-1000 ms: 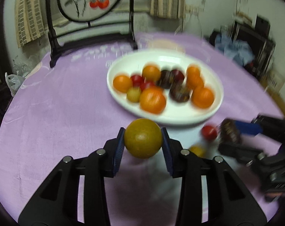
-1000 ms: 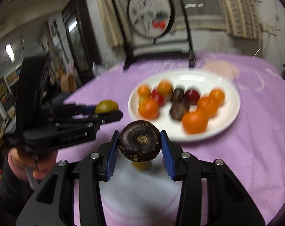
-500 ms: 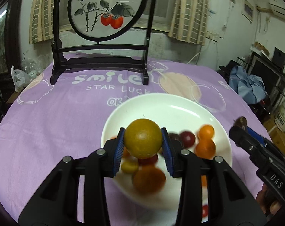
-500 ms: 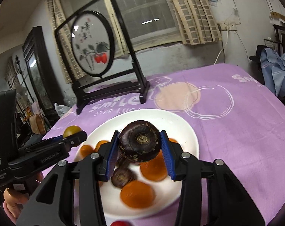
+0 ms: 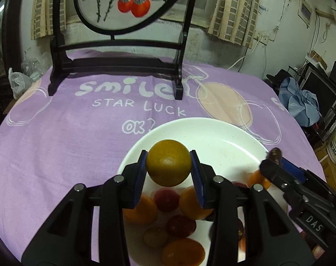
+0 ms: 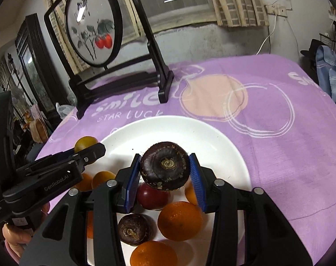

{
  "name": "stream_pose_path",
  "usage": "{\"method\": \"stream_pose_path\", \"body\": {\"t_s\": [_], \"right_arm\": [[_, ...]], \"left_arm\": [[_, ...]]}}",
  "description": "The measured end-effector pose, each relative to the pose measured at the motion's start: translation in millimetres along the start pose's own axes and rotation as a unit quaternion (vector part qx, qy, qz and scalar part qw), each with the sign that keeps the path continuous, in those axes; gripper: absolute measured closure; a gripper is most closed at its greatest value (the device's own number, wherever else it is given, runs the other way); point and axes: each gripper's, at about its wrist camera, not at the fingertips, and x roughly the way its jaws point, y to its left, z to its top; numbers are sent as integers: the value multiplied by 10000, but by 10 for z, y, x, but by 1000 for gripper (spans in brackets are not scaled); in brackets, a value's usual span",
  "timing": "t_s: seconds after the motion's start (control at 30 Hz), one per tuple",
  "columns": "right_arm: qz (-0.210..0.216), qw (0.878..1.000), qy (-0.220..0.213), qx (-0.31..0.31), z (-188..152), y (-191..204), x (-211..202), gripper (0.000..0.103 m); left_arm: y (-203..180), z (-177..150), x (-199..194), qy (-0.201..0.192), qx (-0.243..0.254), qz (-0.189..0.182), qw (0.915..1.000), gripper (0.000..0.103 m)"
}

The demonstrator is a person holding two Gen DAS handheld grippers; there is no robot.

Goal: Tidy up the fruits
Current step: 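Carry both fruits over the white plate and open both grippers, then move both open grippers back toward the last fruits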

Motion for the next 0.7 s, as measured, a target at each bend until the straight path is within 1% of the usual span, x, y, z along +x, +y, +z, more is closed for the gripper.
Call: {"method": "stream_pose_path", "body": {"t_s": [0.07,0.13,0.17,0.27,0.3,0.37,0.43,0.47,0.5,0.53,0.6,0.7], "right_arm": [[-16,10000,59,-3,-2,5,35,57],[-23,10000,52,34,-5,4,14,56],[-19,10000,56,56,4,3,-2,53],[75,9999,-73,119,23,26,-194,52],[128,9997,-189,92,22,64,-322,52],[193,9993,-310,13,4,126,-477,52],[284,9988,-380,-126,-65,208,-640,51],[307,9986,-387,-193,-120,241,-709,51],[332,9984,-378,-267,-212,267,-790,51],[354,9982,-379,-298,-297,269,-848,52],[331,9983,-365,-317,-454,253,-935,52],[274,9982,-347,-405,-693,225,-1035,52]], "left_arm": [[-24,1,43,64,56,25,10000,64],[-44,2,45,25,103,62,9999,58],[-52,4,31,8,119,57,9999,52],[-78,24,-81,-96,140,37,9998,42],[-81,32,-140,-132,141,39,9998,37],[-92,50,-299,-258,118,48,9996,31],[-112,60,-516,-460,111,37,9989,27],[-131,51,-676,-615,120,51,9980,16],[-140,31,-784,-745,120,100,9971,8],[-153,-8,-913,-918,136,182,9955,6],[-184,-85,-1078,-1094,260,318,9931,4],[-161,-257,-1222,-1094,314,392,9927,2]]}}
